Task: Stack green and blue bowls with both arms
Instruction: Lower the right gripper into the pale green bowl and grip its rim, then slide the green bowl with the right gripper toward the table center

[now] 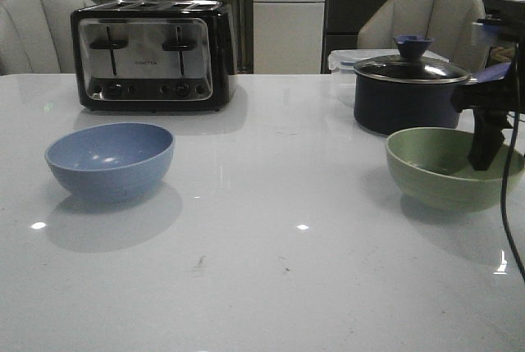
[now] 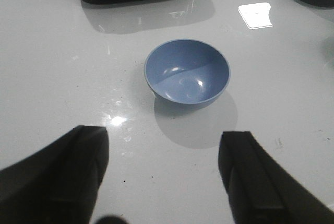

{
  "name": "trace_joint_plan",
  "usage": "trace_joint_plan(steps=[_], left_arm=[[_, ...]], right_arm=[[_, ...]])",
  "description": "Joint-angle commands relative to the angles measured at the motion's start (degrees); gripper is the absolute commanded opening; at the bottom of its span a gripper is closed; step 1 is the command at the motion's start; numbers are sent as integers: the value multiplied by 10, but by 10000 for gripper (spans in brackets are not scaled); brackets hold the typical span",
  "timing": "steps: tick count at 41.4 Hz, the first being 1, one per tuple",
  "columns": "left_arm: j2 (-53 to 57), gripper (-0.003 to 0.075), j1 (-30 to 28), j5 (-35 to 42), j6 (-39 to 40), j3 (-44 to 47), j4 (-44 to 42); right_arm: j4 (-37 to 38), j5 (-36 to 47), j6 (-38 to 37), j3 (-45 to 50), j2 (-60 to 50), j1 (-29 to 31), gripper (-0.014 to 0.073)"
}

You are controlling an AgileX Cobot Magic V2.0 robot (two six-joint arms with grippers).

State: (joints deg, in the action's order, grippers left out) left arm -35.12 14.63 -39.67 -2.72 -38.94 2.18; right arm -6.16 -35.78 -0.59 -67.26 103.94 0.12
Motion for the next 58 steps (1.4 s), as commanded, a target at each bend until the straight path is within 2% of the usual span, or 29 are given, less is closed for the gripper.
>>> trace_joint_plan(steps=[1,9,21,27,36,48,58], left_arm=[[-3,507,5,44,0,-16,6],[-3,507,5,44,0,-16,6],[-3,507,5,44,0,-16,6],[-3,507,5,44,0,-16,6],[-3,507,5,44,0,-16,6],[-3,507,5,44,0,-16,6],[-3,507,5,44,0,-16,6]], right_arm=[[-4,9,6,-32,-10,4,407],[-4,4,6,-39,-5,4,225],[1,3,6,-40,-36,3,56],[1,4,6,-45,-71,-13,47],[-6,8,10,-43,-96,-102,47],[-44,30,10,-42,-49,-234,47],[-86,65,10,-42,4,-278,57]])
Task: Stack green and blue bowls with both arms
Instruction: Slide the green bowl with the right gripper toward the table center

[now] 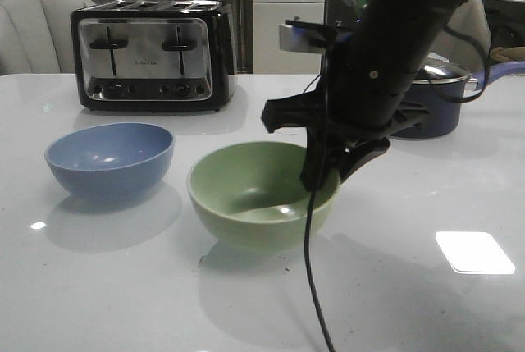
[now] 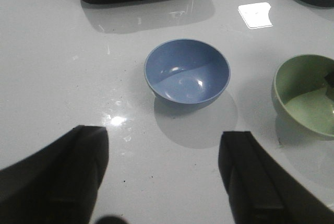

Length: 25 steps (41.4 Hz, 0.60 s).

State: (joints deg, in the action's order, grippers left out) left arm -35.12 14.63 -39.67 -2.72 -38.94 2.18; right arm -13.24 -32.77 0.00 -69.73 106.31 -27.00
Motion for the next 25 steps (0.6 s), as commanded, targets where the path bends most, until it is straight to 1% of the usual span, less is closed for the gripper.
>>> trace_joint_plan(steps=[1,4,8,11,12,19,25], left_arm=[[-3,507,5,44,0,-16,6],[-3,507,5,44,0,-16,6],[-3,507,5,44,0,-16,6],[-3,507,5,44,0,-16,6],[-3,507,5,44,0,-16,6],[-3,507,5,44,0,-16,6],[-3,507,5,44,0,-16,6]], right_arm=[[-15,36,4,-17,-16,-9,66],[-16,37,4,-17,-13,-10,130],[-16,36,4,-17,-13,-10,274],[-16,36,4,-19,-14,-10,358],[-15,36,4,-19,-15,-10,372],[0,31,8,-17,-62,-10,384],[13,22,57,0,-141,-19,384]])
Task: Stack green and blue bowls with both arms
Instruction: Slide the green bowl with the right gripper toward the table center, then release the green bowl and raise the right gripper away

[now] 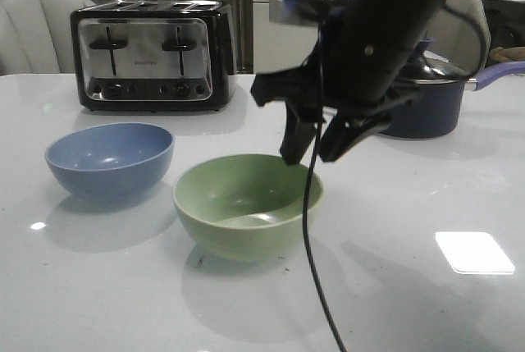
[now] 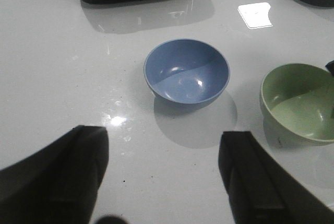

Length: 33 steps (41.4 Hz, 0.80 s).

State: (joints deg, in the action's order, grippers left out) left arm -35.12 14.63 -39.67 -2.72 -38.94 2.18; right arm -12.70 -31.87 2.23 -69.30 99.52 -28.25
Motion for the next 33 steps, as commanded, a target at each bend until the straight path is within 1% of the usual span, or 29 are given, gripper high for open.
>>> trace_joint_plan(steps=[1,6,14,19,26,33], left_arm=[[-3,507,5,44,0,-16,6],[-3,507,5,44,0,-16,6],[-3,507,5,44,0,-16,6],[-3,507,5,44,0,-16,6],[-3,507,5,44,0,-16,6],[-3,507,5,44,0,-16,6]], right_arm=[[8,13,43,1,-87,-8,384],[8,13,70,38,-170,-20,384],[14,11,74,116,-305,-22,384],[23,-6,74,169,-389,-22,384],[23,-36,74,230,-475,-22,384],[23,-40,74,275,-534,-22,384]])
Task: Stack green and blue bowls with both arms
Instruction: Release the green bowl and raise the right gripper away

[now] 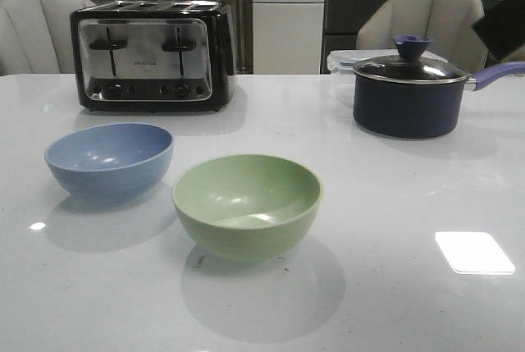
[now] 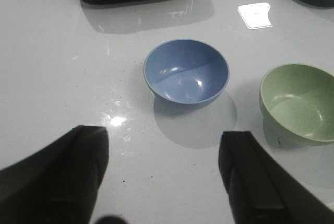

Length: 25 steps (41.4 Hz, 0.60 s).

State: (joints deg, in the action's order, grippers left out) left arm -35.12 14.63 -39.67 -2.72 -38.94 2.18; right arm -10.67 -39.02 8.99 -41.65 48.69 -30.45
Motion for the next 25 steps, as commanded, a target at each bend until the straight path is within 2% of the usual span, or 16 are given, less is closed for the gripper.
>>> trace_joint_plan(steps=[1,7,14,25], left_arm=[[-3,507,5,44,0,-16,6],[-35,507,5,24,1,-34,-6],[-124,507,5,-20,1,-82,-6],[-299,507,5,-9,1,-155,-4]], right_arm=[[3,32,6,2,-30,0,384],[3,30,6,7,-40,0,384],[3,30,6,7,-40,0,384],[3,30,6,7,-40,0,384]])
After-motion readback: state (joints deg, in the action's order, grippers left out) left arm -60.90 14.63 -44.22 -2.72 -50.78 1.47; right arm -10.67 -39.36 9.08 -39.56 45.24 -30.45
